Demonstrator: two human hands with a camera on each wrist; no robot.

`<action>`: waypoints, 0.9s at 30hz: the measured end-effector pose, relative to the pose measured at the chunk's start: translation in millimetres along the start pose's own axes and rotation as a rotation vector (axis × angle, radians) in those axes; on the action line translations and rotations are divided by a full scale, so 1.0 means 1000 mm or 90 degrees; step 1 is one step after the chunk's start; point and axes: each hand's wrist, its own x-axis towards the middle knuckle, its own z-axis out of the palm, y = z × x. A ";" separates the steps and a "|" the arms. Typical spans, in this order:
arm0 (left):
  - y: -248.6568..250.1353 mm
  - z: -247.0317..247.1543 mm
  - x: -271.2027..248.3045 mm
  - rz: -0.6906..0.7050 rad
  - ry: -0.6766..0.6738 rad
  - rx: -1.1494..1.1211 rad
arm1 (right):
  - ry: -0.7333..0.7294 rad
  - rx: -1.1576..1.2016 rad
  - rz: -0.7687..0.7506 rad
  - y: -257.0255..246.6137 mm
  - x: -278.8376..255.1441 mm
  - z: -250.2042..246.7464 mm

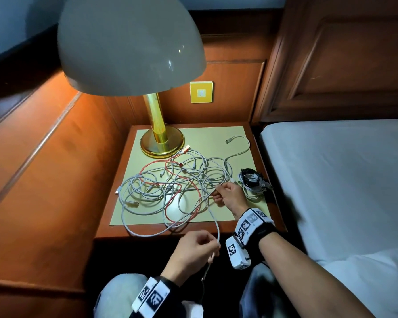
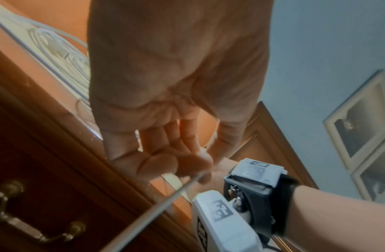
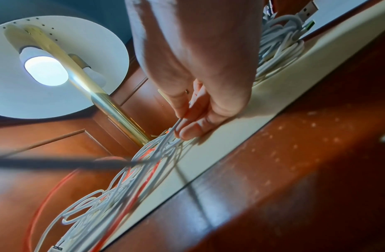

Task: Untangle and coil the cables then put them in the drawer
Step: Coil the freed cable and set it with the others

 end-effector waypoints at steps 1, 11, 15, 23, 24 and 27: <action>-0.001 0.000 -0.009 -0.011 -0.032 0.016 | 0.003 0.000 0.000 -0.001 0.000 0.000; -0.032 0.006 -0.033 -0.077 -0.068 -0.007 | -0.022 -0.040 0.018 -0.007 -0.009 -0.001; -0.042 0.008 -0.013 -0.078 0.000 0.005 | -0.048 -0.099 0.002 -0.002 -0.020 -0.006; -0.023 0.003 0.042 0.026 0.200 0.095 | -0.006 -0.161 -0.064 0.006 -0.044 -0.012; -0.019 0.004 0.046 0.028 0.195 0.094 | -0.003 -0.165 -0.073 0.004 -0.048 -0.013; -0.013 0.007 0.048 0.074 0.195 0.089 | 0.018 -0.271 -0.137 0.002 -0.066 -0.018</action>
